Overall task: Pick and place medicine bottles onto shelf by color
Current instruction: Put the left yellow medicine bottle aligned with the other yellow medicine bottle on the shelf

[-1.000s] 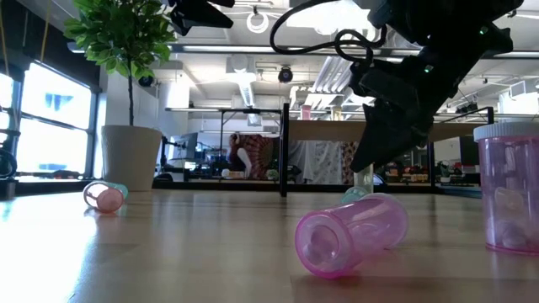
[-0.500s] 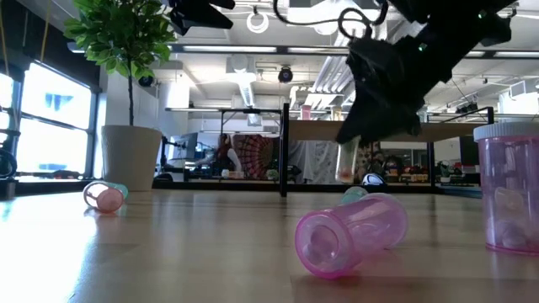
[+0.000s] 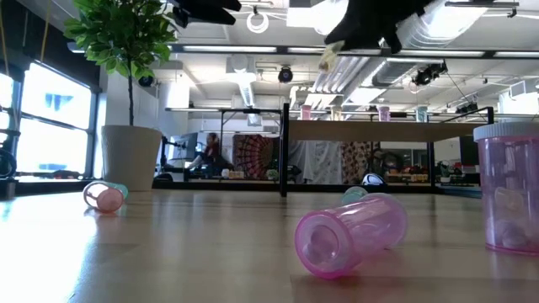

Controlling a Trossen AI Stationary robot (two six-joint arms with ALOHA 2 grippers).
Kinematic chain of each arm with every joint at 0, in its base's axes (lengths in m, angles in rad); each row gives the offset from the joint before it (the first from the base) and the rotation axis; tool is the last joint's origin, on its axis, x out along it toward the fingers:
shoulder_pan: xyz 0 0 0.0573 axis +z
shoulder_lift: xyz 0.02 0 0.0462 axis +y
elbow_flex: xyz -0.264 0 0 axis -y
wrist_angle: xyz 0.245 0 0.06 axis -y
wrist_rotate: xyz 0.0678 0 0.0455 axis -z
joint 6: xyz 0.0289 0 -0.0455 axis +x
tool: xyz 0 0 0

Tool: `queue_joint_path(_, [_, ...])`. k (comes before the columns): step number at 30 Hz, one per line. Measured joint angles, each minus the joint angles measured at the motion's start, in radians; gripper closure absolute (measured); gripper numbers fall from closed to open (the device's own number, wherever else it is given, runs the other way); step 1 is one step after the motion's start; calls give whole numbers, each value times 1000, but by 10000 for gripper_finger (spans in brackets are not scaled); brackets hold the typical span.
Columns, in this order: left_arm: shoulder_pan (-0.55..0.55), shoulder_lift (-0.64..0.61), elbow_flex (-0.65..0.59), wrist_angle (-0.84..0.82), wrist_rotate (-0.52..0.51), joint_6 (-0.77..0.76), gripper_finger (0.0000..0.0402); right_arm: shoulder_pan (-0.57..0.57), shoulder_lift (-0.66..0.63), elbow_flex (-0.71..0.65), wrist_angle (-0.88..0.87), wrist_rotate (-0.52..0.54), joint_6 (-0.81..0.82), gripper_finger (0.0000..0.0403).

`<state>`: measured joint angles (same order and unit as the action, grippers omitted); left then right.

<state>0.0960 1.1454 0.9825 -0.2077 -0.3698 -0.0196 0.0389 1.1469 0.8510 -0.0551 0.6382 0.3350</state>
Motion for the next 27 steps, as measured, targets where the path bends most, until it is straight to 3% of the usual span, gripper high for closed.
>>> queue_joint_path(5, [57,8,0,40,-2,13,174,-144,-32,143,-137,-6,-168,297])
queue_joint_path(12, [139,18,0,73,-1,13,174,-307,-26,315,-375,-102,-205,297])
queue_joint_path(20, [209,42,0,147,-1,15,174,-484,22,335,-491,-339,-152,297])
queue_joint_path(27, [246,56,0,151,-1,5,174,-540,119,335,-516,-518,-159,297])
